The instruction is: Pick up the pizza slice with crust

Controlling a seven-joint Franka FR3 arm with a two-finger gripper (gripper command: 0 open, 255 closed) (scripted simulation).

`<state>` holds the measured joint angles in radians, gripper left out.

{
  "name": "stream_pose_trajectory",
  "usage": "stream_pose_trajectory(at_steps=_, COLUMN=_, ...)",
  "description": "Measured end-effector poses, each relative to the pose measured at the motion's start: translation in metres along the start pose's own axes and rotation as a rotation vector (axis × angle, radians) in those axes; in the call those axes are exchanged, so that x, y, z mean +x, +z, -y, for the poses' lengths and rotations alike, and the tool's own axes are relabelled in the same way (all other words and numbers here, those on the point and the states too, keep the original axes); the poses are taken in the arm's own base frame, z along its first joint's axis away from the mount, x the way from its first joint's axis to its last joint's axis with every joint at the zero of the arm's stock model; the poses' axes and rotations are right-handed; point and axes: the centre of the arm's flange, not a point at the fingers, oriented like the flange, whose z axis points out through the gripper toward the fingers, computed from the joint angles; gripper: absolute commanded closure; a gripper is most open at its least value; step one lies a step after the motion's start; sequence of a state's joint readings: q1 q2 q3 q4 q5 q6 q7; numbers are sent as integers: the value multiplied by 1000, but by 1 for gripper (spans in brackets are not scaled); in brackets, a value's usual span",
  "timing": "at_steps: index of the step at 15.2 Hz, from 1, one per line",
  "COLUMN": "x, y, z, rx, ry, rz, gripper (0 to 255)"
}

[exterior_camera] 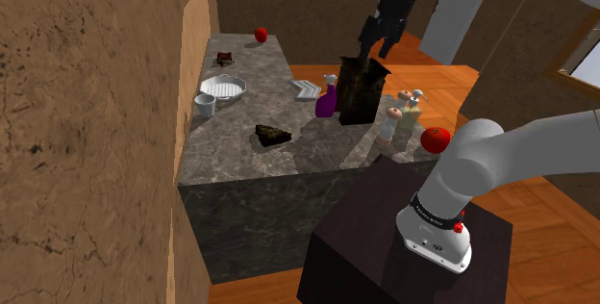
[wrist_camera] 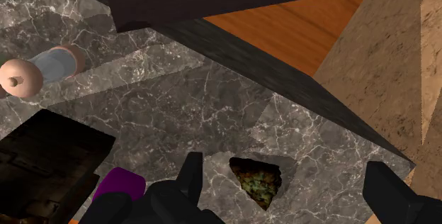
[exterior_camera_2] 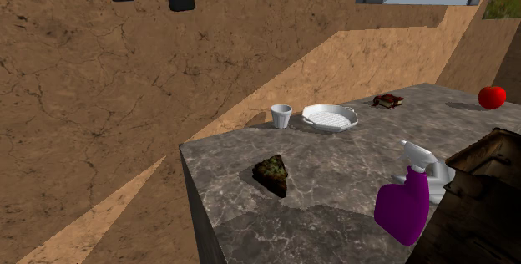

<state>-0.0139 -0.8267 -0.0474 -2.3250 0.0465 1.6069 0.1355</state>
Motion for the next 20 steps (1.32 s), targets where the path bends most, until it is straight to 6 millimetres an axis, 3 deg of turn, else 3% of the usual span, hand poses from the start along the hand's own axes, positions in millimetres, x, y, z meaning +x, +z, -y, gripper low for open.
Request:
stream_pose_trajectory(at_steps=3, x=8, y=11, z=-1, rx=-1, ry=0, rz=5, gripper=0)
stream_pose_trajectory(at_steps=20, x=164, y=183, z=17, rx=-12, ry=-6, rz=68, gripper=0)
